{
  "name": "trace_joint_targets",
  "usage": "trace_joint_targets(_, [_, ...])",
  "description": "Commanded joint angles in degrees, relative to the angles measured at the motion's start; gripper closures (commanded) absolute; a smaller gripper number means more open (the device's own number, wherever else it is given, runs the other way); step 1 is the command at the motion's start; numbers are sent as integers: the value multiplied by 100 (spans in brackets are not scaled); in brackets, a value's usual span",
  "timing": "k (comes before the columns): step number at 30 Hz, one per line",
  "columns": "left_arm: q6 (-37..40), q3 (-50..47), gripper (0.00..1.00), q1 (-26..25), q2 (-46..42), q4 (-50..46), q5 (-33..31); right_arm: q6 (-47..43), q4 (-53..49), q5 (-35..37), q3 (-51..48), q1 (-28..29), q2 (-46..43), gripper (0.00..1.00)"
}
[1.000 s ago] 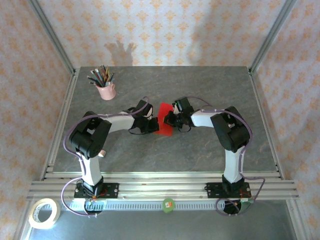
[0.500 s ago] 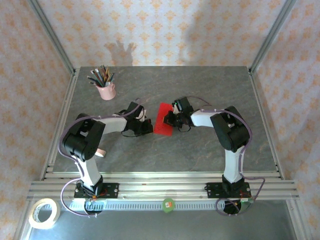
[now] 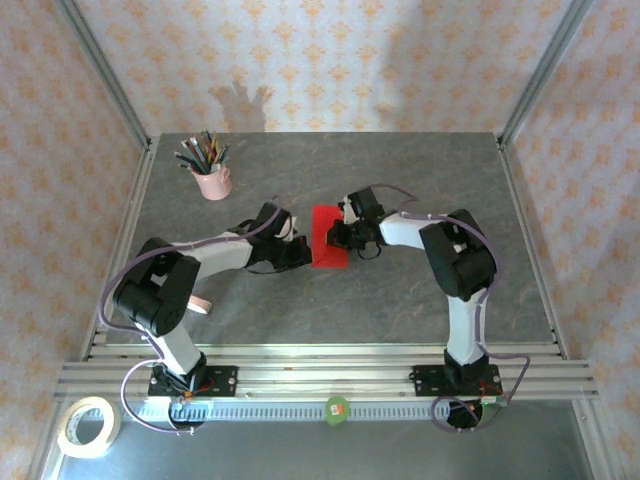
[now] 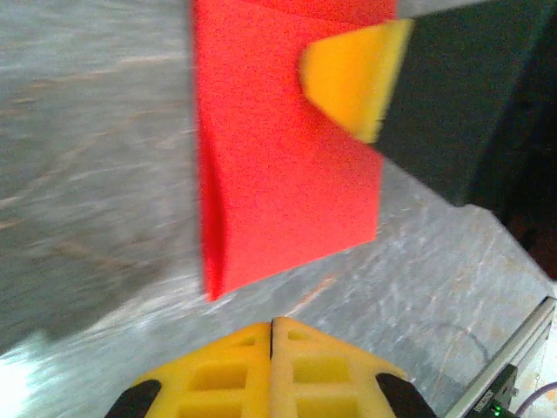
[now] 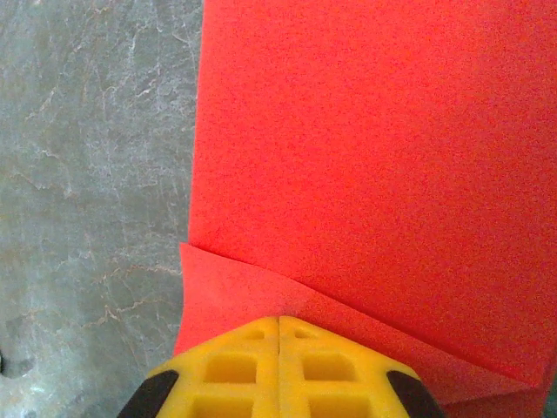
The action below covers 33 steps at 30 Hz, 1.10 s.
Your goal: Fold a paper plane with a square sheet of paper (pick it up from the middle)
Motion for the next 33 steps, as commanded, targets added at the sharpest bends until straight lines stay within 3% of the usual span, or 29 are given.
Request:
trace_joint_targets(1, [-437,207,100,-84,413,408,-6,-223,-617,279,-124,-76,340,99])
trace_joint_targets(9, [-541,552,100,-23,873,443,-135,-160,-543,214,-128,-73,318,99])
trace_joint_targets(26, [-558,269,100,180,1059,460,-133,-111,-468,132,-72,-77,326,99])
trace_joint_targets(33, [-644,172,100,193,1070,338,-337,-23,-542,-24,284,-33,-121,98])
